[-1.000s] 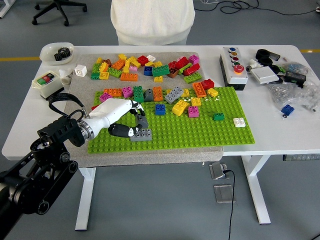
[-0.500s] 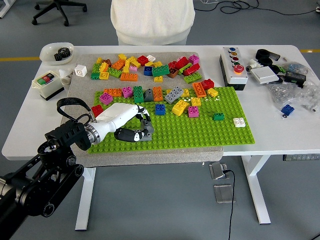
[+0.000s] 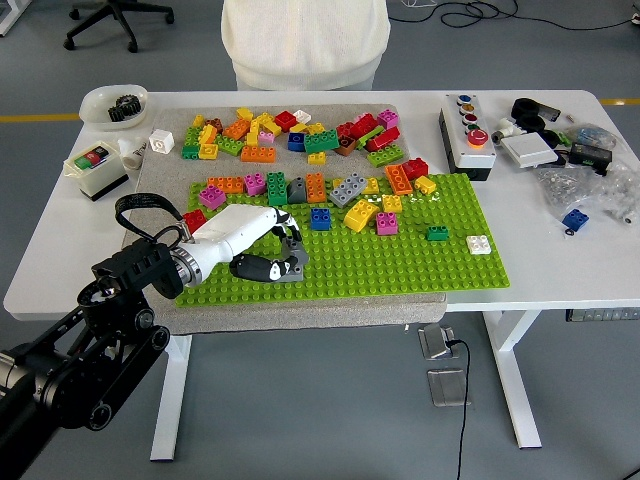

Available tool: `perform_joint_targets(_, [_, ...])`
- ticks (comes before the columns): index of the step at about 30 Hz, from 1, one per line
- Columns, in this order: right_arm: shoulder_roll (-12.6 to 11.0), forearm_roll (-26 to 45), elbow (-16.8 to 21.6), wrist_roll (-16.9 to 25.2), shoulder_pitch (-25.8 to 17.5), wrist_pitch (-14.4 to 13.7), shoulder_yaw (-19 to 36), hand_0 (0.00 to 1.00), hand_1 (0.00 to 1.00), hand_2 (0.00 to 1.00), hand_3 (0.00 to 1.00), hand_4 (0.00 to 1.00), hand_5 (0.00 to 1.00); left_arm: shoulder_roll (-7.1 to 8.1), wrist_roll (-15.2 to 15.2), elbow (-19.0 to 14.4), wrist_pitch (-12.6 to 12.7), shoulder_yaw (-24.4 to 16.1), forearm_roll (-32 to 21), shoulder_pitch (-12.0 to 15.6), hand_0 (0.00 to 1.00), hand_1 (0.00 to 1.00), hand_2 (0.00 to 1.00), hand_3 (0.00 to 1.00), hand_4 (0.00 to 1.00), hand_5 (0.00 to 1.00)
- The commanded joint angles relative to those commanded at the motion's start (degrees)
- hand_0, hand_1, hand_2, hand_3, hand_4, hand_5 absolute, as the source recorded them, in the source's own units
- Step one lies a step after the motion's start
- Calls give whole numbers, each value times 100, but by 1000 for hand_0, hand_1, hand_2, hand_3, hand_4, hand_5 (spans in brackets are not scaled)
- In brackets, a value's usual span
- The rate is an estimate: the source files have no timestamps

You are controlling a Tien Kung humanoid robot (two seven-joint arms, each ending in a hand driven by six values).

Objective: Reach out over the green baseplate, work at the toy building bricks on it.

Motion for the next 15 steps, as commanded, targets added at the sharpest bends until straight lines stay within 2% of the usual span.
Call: perform_joint_targets(15, [16, -16, 0, 0, -12, 10, -18, 731, 609, 621, 525, 727, 528, -33, -99, 237, 132, 52, 0, -52, 691, 646, 548, 553, 452, 233])
